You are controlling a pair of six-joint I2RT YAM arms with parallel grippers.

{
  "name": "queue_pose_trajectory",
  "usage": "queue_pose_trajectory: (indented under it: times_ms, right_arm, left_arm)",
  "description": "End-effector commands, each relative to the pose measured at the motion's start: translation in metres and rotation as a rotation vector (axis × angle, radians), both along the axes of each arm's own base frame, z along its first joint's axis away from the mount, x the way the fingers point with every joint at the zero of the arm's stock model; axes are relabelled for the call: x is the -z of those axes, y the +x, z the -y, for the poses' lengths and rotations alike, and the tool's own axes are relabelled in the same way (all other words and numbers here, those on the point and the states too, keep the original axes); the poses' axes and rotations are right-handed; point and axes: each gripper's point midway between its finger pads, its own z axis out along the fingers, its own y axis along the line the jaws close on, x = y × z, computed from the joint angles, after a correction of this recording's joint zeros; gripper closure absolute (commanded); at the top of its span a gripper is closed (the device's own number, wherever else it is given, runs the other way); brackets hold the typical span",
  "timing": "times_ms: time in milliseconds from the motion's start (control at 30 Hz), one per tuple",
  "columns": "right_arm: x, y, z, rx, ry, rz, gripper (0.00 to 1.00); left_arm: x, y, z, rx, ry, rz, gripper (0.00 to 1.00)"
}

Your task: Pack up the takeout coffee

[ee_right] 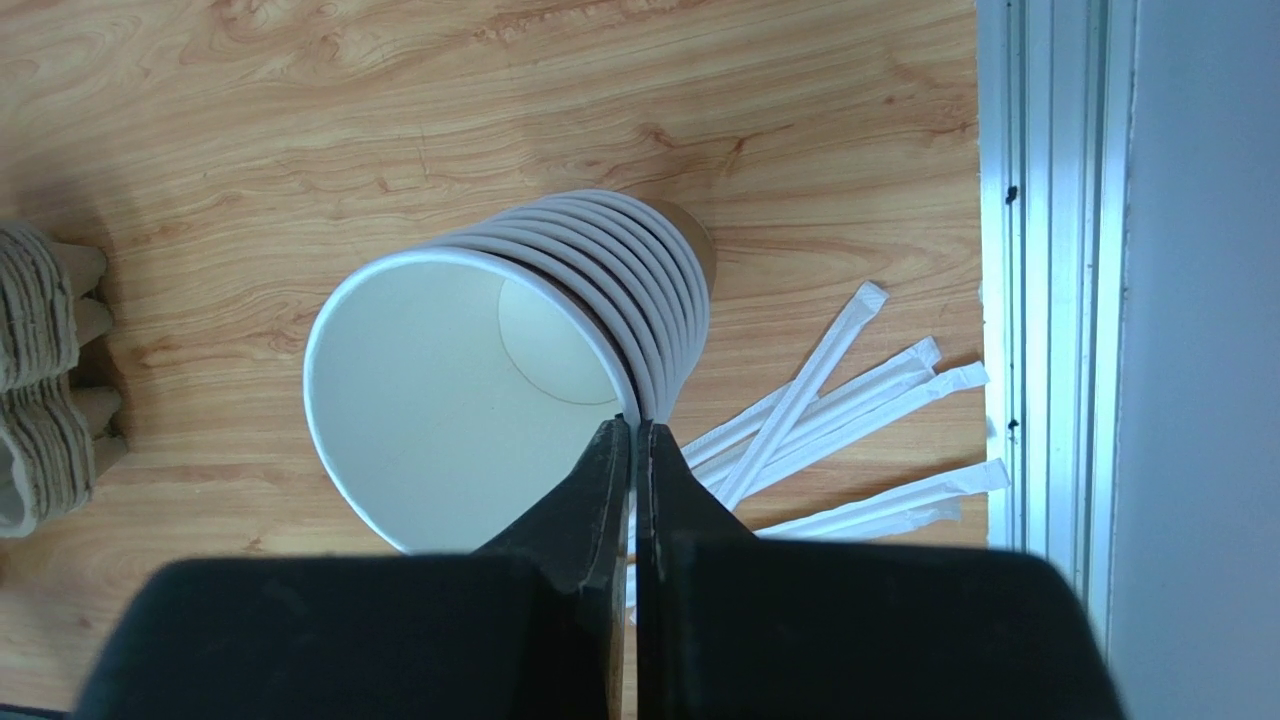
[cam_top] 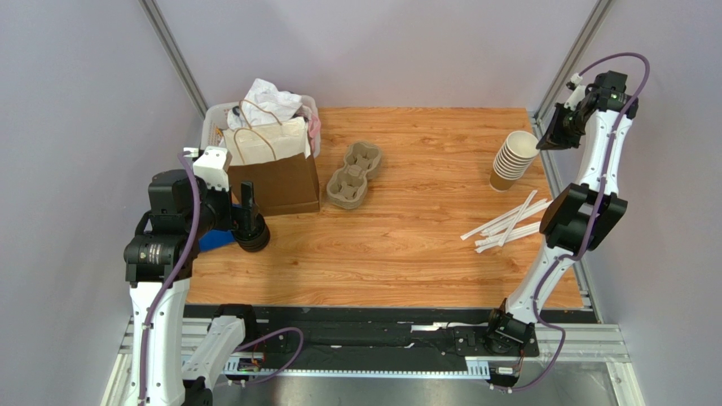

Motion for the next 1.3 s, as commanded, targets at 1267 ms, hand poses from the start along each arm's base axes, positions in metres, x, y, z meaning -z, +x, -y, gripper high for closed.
queue_pose_trajectory:
  times_ms: [1267]
  right_arm:
    - [-0.083,-0.028,0.027,0.059,0.049,0.203,1.00]
  left_arm:
    - [-0.008,0.009,0.007,0.003,-0.053,0.028,0.01]
